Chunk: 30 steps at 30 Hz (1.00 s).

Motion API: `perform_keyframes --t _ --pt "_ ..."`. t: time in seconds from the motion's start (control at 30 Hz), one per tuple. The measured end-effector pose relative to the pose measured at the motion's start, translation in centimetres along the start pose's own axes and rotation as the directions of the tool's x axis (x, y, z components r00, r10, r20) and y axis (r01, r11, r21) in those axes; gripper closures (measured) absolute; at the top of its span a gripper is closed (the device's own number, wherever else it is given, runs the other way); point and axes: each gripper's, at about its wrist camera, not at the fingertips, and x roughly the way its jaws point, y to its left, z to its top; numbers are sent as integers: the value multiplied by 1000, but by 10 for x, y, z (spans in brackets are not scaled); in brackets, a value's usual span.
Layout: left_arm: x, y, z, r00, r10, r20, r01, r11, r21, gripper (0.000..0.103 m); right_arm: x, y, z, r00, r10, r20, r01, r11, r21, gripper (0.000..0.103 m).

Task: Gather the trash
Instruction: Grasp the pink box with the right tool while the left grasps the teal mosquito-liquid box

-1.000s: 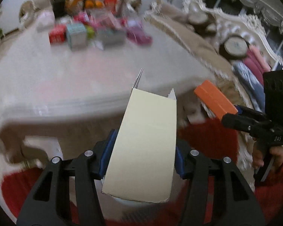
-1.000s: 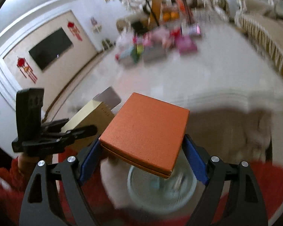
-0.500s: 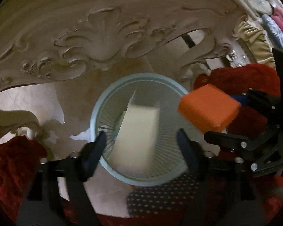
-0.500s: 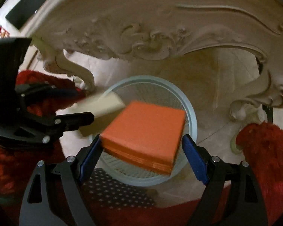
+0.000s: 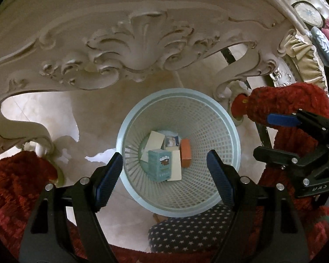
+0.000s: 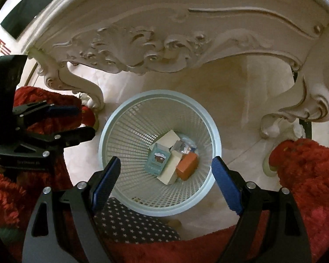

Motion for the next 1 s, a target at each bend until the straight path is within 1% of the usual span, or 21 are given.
perform_keyframes --t 0.13,0.2,0.27,0.37,0.4,0.47,0.5,0.53,0.57,0.6,0.67,0.7,0.73,0.8,0.83,0.9,0.93,1.0 --pt "-17 0 -4 1000 -26 13 26 1000 5 26 -16 5 0 1000 21 15 -20 999 -39 22" --pt "-34 -1 -5 998 -58 28 58 998 15 26 -27 10 2 998 44 35 -42 998 -54 22" --pt "-65 -4 -2 993 -78 84 75 996 38 26 -50 16 8 994 59 97 -51 996 -80 22" --pt "-113 -1 10 978 -54 203 44 997 56 26 -90 17 24 972 40 233 -17 995 -99 22" --pt "-127 3 17 969 -43 244 31 998 53 26 -104 15 33 960 30 279 -3 995 -99 22" --pt "-155 14 39 941 -12 337 3 1000 28 26 -125 8 52 932 6 362 30 995 -93 22" --pt "-165 21 52 926 19 377 -20 1000 -1 26 -133 4 65 915 -18 402 59 994 -90 22" --pt "-175 31 70 904 72 421 -53 997 -57 26 -138 0 76 903 -45 427 90 992 -85 22" --pt "-180 38 84 887 99 451 -61 993 -97 26 -142 -4 88 890 -68 452 117 990 -83 22" --pt "-185 49 104 865 127 485 -58 986 -155 26 -145 -10 106 871 -87 484 142 987 -78 22" --pt "-185 63 134 839 165 519 -50 973 -227 26 -144 -20 133 855 -114 507 163 985 -53 22" --pt "-183 69 151 826 194 529 -59 963 -261 26 -142 -26 149 844 -138 518 177 984 -27 22" --pt "-179 73 163 824 216 524 -71 957 -282 26 -138 -33 167 837 -155 525 189 982 -11 22" --pt "-169 80 191 831 242 500 -89 946 -310 26 -128 -46 198 830 -191 524 219 976 9 22" --pt "-162 85 205 839 248 485 -93 943 -321 26 -125 -51 209 830 -202 520 230 973 11 22" --pt "-149 92 229 859 244 450 -91 938 -334 26 -116 -58 233 840 -203 503 232 973 5 22" --pt "-146 90 229 862 244 444 -91 937 -337 26 -111 -60 240 846 -198 494 227 974 1 22" --pt "-136 91 241 867 248 433 -91 932 -352 26 -106 -63 257 856 -188 481 223 975 -15 22"
